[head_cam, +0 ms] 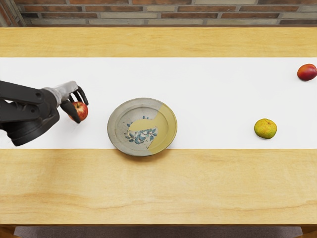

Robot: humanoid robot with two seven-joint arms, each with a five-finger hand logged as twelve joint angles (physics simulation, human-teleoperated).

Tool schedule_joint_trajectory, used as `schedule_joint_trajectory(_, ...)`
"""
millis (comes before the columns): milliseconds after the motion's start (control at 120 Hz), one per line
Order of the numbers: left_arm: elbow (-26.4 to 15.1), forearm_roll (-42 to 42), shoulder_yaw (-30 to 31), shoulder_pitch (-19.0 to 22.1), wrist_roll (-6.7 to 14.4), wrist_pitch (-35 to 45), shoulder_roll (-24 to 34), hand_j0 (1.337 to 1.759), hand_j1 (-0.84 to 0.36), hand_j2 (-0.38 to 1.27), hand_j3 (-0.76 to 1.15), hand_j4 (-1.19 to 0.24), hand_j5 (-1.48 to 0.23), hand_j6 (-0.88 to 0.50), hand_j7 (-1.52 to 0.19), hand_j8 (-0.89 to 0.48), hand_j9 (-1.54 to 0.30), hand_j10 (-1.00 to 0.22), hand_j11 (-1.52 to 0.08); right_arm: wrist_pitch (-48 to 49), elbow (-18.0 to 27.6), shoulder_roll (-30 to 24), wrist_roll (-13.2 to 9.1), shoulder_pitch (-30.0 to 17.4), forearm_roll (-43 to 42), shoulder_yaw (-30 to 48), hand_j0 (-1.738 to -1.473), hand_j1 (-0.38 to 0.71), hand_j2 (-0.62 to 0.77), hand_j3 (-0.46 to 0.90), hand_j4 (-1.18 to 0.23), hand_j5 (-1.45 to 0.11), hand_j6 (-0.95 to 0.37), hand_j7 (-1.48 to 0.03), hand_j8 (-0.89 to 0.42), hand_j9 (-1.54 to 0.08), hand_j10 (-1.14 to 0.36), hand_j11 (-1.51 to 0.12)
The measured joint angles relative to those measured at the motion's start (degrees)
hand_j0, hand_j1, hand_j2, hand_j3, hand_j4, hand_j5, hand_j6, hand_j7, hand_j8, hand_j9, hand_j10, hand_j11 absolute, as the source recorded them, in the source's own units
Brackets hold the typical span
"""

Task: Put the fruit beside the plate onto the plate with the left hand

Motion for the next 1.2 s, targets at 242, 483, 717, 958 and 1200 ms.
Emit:
schedule_joint_trajectory(242,-0.08,-0.25,-0.08,-2.23,0.06,-0.06,-2.34,1.657,-0.36,0.48,0.0,-0.65,-0.9,-0.4,-0.89,-0.42,-0.88,-0.66,-0.88,0.0,0.0,0.0,0.0,0.0,0.0,0.0,-1.658,-0.35,0.0,0.0,0.0,0.0,0.0,0.0,0.0,0.0,0.0,0.0)
schedule_joint_trajectory(483,-0.17,-0.72,-0.11,-4.86,0.14,-0.05,-5.06,1.657,-0.32,0.42,0.0,-0.66,-0.89,-0.42,-0.89,-0.43,-0.88,-0.67,-0.88,0.0,0.0,0.0,0.0,0.0,0.0,0.0,-1.658,-0.35,0.0,0.0,0.0,0.0,0.0,0.0,0.0,0.0,0.0,0.0)
schedule_joint_trajectory(717,-0.18,-2.34,-0.24,-6.91,0.12,-0.09,-9.75,1.657,-0.31,0.42,0.0,-0.66,-0.9,-0.42,-0.89,-0.44,-0.88,-0.66,-0.88,0.0,0.0,0.0,0.0,0.0,0.0,0.0,-1.658,-0.35,0.0,0.0,0.0,0.0,0.0,0.0,0.0,0.0,0.0,0.0)
schedule_joint_trajectory(958,-0.38,-4.01,-0.39,-8.4,0.09,-0.11,-13.05,1.657,-0.32,0.44,0.0,-0.65,-0.9,-0.42,-0.89,-0.45,-0.88,-0.66,-0.88,0.0,0.0,0.0,0.0,0.0,0.0,0.0,-1.658,-0.35,0.0,0.0,0.0,0.0,0.0,0.0,0.0,0.0,0.0,0.0)
schedule_joint_trajectory(1200,-0.91,-5.62,-1.06,-9.46,0.12,-0.1,-16.71,1.657,-0.33,0.46,0.0,-0.65,-0.9,-0.43,-0.89,-0.45,-0.88,-0.66,-0.88,0.0,0.0,0.0,0.0,0.0,0.0,0.0,-1.658,-0.35,0.0,0.0,0.0,0.0,0.0,0.0,0.0,0.0,0.0,0.0)
